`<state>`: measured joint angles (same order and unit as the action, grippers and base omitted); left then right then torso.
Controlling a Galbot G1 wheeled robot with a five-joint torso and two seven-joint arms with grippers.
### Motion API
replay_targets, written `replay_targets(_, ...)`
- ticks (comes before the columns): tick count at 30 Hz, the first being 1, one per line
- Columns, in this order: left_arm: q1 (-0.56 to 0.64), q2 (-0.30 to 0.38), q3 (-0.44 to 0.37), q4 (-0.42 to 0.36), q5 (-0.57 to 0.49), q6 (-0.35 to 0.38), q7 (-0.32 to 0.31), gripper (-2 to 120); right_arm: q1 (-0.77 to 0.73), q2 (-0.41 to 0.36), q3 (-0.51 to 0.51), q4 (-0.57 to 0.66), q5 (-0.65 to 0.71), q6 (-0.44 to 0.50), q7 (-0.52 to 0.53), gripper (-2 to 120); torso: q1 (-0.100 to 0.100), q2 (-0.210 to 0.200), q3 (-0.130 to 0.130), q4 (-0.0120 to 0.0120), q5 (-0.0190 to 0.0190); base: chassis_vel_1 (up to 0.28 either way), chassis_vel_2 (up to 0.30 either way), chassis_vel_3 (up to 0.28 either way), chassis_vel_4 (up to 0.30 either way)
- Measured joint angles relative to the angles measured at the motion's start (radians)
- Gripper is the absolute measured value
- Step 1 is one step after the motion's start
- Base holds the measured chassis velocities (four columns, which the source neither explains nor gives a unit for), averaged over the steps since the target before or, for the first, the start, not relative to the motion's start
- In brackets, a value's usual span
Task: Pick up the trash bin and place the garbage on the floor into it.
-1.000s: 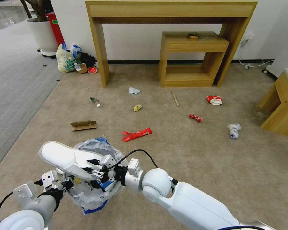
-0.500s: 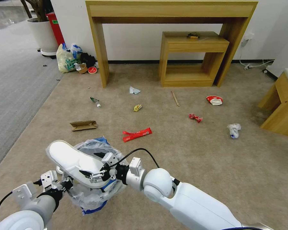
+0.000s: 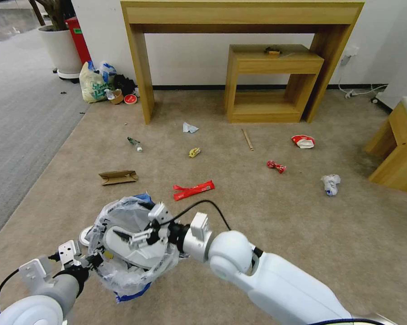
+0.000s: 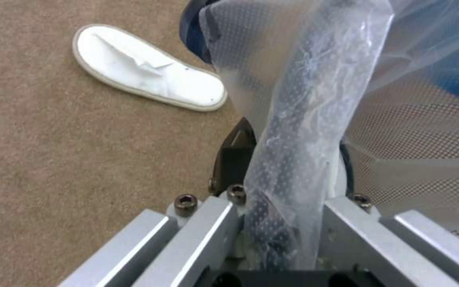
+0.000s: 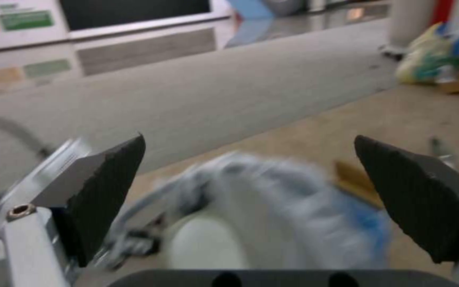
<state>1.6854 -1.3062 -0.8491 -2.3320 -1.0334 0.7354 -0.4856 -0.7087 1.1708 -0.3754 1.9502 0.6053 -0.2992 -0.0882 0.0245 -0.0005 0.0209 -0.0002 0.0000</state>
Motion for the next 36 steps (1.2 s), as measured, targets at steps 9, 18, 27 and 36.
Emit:
replay_targets(9, 0.021, -0.002, -0.034, 0.008, 0.01, 0.0, 0.036, 0, -0.137, -0.07, 0.257, -0.013, -0.026, -0.022, 0.058, 100, 0.0, 0.0, 0.0, -0.0002, 0.0001, 0.0, 0.0, 0.0, 0.0)
replay_targets(18, 0.022, 0.007, -0.048, 0.019, 0.016, 0.0, 0.051, 0, -0.306, -0.077, 0.481, -0.012, -0.065, 0.011, 0.064, 100, 0.0, 0.0, 0.0, -0.0004, 0.0001, 0.0, 0.0, 0.0, 0.0)
replay_targets(27, 0.016, 0.017, -0.055, 0.028, 0.022, 0.0, 0.063, 0, -0.447, -0.061, 0.643, 0.025, -0.11, 0.048, 0.035, 100, 0.0, 0.0, 0.0, -0.0003, 0.0002, 0.0, 0.0, 0.0, 0.0)
replay_targets(36, 0.013, 0.027, -0.054, 0.028, 0.02, 0.0, 0.064, 0, -0.501, -0.049, 0.679, 0.047, -0.13, 0.056, 0.022, 100, 0.0, 0.0, 0.0, -0.0001, 0.0, 0.135, 0.121, -0.134, -0.134)
